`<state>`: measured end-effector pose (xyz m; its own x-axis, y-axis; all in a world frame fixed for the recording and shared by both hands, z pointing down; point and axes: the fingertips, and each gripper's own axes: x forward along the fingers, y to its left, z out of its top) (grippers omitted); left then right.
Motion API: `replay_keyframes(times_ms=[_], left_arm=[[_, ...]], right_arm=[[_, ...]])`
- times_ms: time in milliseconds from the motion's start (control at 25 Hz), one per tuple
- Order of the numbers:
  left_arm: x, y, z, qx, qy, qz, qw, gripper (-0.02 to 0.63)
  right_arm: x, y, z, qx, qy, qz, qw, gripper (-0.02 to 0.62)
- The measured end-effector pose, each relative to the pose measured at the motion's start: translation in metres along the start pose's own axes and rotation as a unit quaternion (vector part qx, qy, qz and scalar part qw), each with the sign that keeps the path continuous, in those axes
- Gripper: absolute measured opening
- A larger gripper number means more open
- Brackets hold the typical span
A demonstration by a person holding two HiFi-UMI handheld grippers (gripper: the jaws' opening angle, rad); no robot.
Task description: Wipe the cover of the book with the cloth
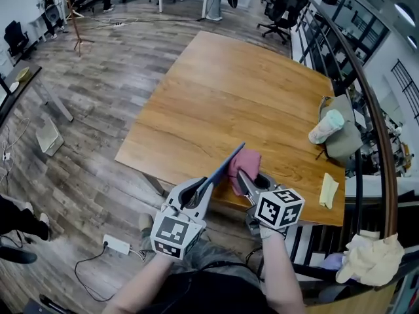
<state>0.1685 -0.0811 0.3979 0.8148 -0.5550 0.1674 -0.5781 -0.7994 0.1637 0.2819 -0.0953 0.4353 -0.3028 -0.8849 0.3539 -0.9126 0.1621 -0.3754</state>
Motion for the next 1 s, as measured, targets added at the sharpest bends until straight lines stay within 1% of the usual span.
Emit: replay_keyframes(times_ms=[80, 200, 280, 440, 600, 680, 800, 920, 1000], left_arm=[[-0.005, 0.014, -0.007, -0.012, 0.005, 0.026, 0.9996, 0.041], [-0.014, 0.038, -0.018, -0.014, 0.026, 0.075, 0.9968, 0.043], [-0.019, 0.051, -0.027, -0.012, 0.040, 0.099, 0.9942, 0.043], [-0.022, 0.073, -0.048, 0.024, 0.063, 0.127, 0.9896, 0.054], [-0.027, 0.099, -0.067, 0.045, 0.113, 0.157, 0.9802, 0.075], [-0.029, 0.109, -0.079, 0.058, 0.136, 0.166, 0.9751, 0.087], [-0.031, 0.117, -0.092, 0.076, 0.155, 0.172, 0.9698, 0.094], [-0.033, 0.123, -0.092, 0.122, 0.159, 0.181, 0.9627, 0.093], [-0.031, 0.125, -0.090, 0.132, 0.155, 0.175, 0.9633, 0.093]], right_arm=[[0.007, 0.007, -0.004, -0.002, 0.007, 0.008, 1.000, 0.092], [0.015, 0.016, -0.008, -0.003, 0.014, 0.018, 1.000, 0.092], [0.018, 0.017, -0.012, -0.003, 0.019, 0.020, 1.000, 0.092], [0.019, 0.013, -0.019, 0.004, 0.025, 0.015, 1.000, 0.092], [0.019, 0.013, -0.024, 0.011, 0.028, 0.010, 0.999, 0.092], [0.020, 0.014, -0.027, 0.013, 0.030, 0.008, 0.999, 0.092], [0.023, 0.014, -0.029, 0.014, 0.032, 0.008, 0.999, 0.092], [0.024, 0.013, -0.032, 0.019, 0.032, 0.002, 0.999, 0.092], [0.026, 0.012, -0.034, 0.025, 0.033, -0.004, 0.999, 0.092]])
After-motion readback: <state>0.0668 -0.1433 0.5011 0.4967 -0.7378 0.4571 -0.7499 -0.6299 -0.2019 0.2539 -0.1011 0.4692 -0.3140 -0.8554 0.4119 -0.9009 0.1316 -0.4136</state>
